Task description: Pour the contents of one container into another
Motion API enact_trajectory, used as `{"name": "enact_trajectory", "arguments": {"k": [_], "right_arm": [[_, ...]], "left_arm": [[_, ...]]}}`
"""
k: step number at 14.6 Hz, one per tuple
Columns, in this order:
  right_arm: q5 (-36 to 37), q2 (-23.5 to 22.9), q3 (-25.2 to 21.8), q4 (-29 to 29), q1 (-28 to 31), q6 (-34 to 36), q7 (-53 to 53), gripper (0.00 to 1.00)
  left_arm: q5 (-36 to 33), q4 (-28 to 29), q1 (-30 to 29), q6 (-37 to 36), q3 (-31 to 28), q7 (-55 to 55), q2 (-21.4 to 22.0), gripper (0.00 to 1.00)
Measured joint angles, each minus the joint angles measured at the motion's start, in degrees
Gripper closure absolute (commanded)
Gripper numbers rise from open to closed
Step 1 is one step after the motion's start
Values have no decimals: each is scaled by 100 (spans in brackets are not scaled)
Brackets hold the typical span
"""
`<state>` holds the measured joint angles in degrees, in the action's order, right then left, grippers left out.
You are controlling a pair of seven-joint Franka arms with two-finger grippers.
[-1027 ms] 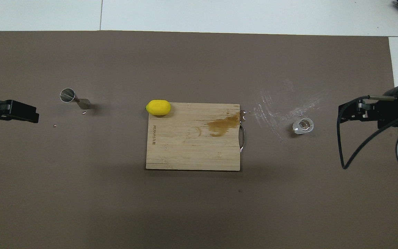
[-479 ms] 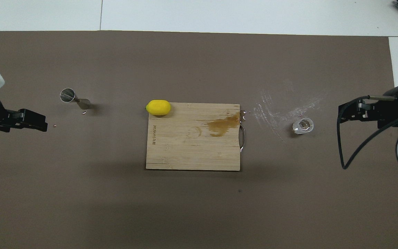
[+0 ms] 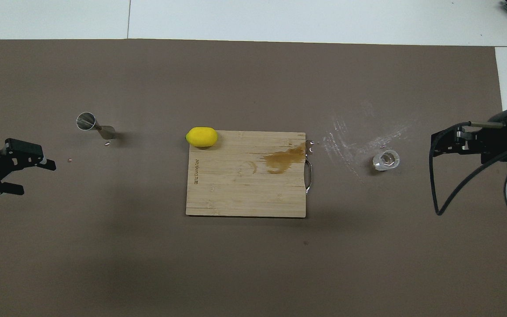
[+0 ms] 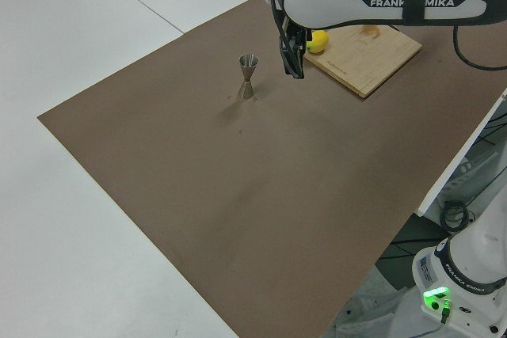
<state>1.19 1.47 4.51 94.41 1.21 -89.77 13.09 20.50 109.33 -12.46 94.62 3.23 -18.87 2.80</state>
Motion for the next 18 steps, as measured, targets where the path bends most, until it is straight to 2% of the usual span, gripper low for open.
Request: {"name": "enact_trajectory", "arguments": {"k": [4, 7, 13, 16, 18], "right_arm": [[0, 0, 0, 0, 0, 0, 0, 0], [0, 0, 0, 0, 0, 0, 0, 0], [0, 0, 0, 0, 0, 0, 0, 0], [0, 0, 0, 0, 0, 0, 0, 0], [0, 0, 0, 0, 0, 0, 0, 0]], "left_arm": [[1470, 705, -297, 996, -2, -1954, -6, 0], [2604, 1151, -462, 1652, -5, -2951, -2, 0], [4455, 1911, -516, 3076, 22, -4371, 67, 0], [5177, 2180, -516, 3520, 36, -4873, 128, 0], [5951, 2437, -509, 3758, 65, -4937, 175, 0]]}}
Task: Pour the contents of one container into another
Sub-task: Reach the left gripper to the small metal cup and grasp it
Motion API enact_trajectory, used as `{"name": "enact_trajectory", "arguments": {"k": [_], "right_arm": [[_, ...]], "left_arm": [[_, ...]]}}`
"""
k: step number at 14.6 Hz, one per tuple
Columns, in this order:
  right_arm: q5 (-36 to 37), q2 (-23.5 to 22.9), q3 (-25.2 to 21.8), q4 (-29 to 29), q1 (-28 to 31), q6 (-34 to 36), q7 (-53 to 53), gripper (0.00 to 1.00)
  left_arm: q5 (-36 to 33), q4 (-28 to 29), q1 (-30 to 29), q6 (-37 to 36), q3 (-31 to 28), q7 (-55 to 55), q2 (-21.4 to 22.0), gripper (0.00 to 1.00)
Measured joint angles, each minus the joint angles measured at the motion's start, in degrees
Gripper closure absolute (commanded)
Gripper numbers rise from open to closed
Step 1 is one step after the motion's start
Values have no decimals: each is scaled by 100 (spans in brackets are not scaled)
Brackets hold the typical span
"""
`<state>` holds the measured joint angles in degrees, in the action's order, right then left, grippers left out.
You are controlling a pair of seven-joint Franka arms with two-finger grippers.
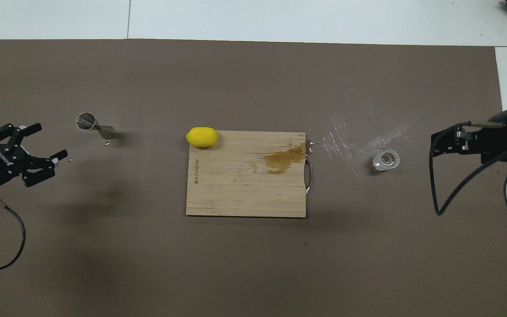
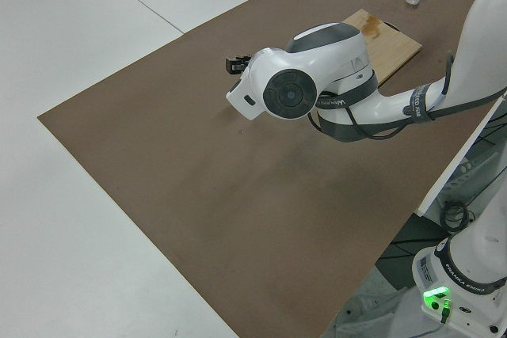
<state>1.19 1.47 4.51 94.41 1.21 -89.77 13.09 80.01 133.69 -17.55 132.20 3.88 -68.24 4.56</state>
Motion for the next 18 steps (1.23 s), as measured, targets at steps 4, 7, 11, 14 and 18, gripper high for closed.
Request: {"name": "enact_trajectory", "arguments": {"k": [4, 7, 11, 14, 18], "right_arm": [[0, 0, 0, 0, 0, 0, 0, 0], [0, 0, 0, 0, 0, 0, 0, 0], [0, 0, 0, 0, 0, 0, 0, 0], [0, 0, -1, 0, 2, 0, 0, 0], [0, 0, -1, 0, 3, 0, 0, 0]], "left_arm": [[1114, 267, 262, 437, 78, 76, 50, 0], [1861, 348, 506, 566, 93, 671, -50, 0], [2411, 246, 590, 708, 92, 1245, -449, 0], [2758, 26, 593, 827, 90, 1520, -683, 0], [3126, -85, 749, 850, 93, 2037, -917, 0]]}}
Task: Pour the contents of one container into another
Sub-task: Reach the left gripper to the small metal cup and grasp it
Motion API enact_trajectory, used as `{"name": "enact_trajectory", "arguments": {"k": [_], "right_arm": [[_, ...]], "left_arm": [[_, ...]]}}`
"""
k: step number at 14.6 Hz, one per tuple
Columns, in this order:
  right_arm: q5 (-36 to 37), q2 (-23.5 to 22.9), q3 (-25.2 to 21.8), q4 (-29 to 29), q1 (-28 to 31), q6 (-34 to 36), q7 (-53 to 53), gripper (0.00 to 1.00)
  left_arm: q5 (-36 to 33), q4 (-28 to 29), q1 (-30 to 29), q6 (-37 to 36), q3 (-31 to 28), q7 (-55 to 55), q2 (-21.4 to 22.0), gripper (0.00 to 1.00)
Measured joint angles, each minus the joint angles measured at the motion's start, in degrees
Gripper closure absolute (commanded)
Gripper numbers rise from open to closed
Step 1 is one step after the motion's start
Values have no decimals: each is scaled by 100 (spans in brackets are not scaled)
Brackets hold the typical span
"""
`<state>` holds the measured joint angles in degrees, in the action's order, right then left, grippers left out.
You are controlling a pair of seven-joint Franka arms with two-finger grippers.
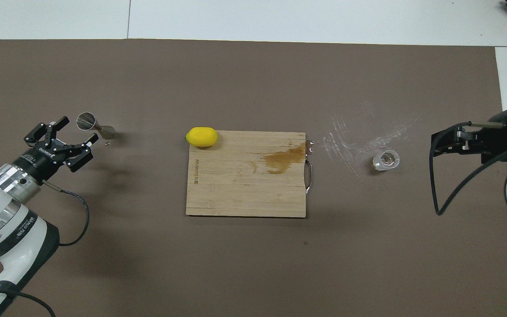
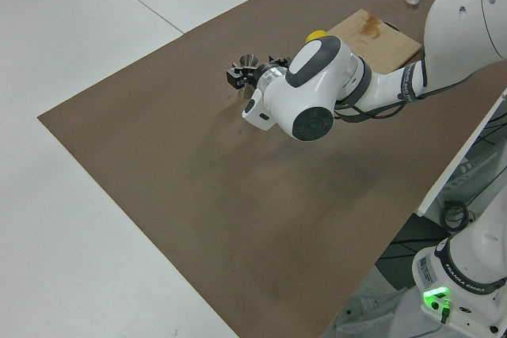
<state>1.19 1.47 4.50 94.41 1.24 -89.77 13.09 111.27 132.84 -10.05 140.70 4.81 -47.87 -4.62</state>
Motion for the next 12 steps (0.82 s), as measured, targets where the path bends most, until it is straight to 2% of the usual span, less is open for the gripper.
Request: {"name": "enact_trajectory", "arguments": {"k": [6, 11, 12], "right_arm": [[0, 0, -5, 0, 9, -13, 1, 0], [0, -28, -5, 22, 9, -642, 5, 0], [0, -37, -5, 31, 9, -649, 9, 0]], "left_arm": [[29, -21, 97, 37, -13, 106, -60, 8], [207, -124, 93, 47, -37, 126, -165, 16], [254, -141, 93, 47, -36, 146, -181, 22]]}}
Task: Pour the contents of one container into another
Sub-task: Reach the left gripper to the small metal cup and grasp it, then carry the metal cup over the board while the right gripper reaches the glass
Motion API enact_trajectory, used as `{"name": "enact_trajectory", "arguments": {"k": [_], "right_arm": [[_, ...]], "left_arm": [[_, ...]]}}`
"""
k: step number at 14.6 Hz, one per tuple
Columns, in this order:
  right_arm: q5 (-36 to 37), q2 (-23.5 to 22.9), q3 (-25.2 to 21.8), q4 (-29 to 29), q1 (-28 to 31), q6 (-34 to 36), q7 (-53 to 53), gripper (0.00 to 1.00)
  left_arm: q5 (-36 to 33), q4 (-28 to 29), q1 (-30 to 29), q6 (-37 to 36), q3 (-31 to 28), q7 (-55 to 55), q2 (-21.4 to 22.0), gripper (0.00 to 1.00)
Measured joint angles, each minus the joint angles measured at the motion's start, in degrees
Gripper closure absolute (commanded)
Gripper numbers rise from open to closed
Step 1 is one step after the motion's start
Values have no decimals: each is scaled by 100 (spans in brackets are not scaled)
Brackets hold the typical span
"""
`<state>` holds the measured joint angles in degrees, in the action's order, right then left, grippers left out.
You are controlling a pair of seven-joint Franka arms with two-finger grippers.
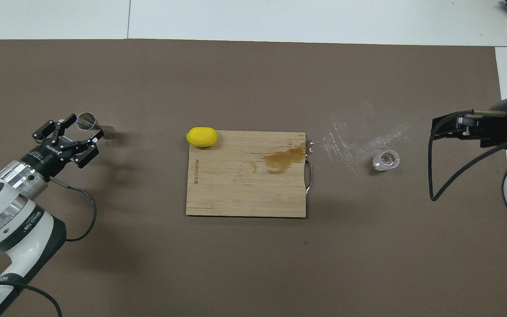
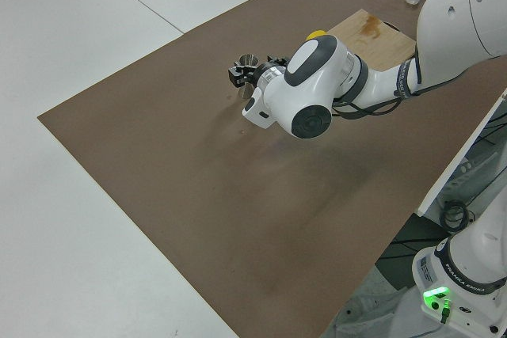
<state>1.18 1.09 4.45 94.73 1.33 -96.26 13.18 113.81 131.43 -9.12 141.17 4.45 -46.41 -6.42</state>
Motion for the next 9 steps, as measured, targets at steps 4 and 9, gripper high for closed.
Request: {"name": "enact_trajectory", "arguments": {"k": [4, 9], "right_arm": [[-10, -2, 5, 113, -3, 108, 508, 0], [-268, -2, 2, 175, -2, 157, 1715, 0]], "left_arm": [[48, -40, 0, 3, 0, 32, -19, 48], [54, -50, 0, 7, 5, 135, -23, 100]]}}
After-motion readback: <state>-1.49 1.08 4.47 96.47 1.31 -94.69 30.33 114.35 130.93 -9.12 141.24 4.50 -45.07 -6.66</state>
